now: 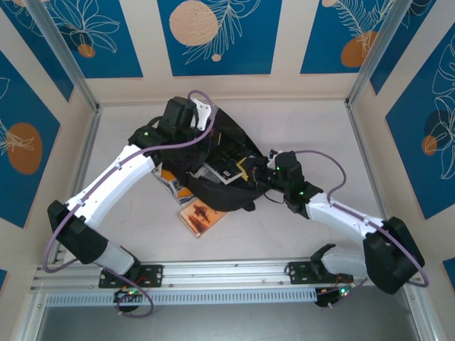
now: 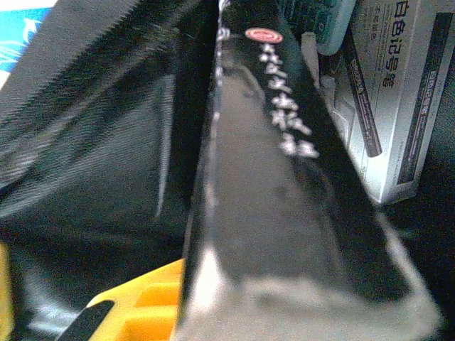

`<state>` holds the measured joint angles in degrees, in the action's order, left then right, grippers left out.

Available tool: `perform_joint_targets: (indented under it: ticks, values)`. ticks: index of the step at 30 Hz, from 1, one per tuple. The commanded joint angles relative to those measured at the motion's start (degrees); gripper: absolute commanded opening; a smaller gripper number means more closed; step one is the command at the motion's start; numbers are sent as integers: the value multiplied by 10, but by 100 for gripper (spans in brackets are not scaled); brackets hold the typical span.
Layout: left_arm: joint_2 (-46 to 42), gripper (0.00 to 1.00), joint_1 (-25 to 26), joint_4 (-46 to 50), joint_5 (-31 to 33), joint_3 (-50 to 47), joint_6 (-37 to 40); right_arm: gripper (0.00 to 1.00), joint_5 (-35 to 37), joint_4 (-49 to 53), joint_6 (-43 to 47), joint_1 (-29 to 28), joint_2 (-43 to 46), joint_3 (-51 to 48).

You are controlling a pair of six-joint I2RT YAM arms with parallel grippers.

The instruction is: Pack books, pencil case, and school supplies into a backpack

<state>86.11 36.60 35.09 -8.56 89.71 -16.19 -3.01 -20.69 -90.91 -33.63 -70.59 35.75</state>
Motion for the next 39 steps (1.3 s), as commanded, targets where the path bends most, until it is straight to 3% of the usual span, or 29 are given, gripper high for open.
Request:
perform_joint_targets:
  ticks: [1,12,19,24,33,39]
  values:
    - [-30,0,-4,-78,-44,5,-4,0,12,-84,44,-10,-37,50]
    - [-27,0,-34,-94,-100,-11,-42,0,20,-155,71,-19,-258,180]
    - [-18,0,-44,-103,-136,-14,-59,0,93,-172,75,-36,-375,272]
    - [1,0,-44,-98,-163,-8,-64,8,123,-255,63,-39,-437,319]
    - [40,0,-43,-100,-226,5,-83,22,161,-432,72,-4,-464,366]
    - [62,2,-38,-108,-249,6,-99,23,179,-446,96,33,-398,303]
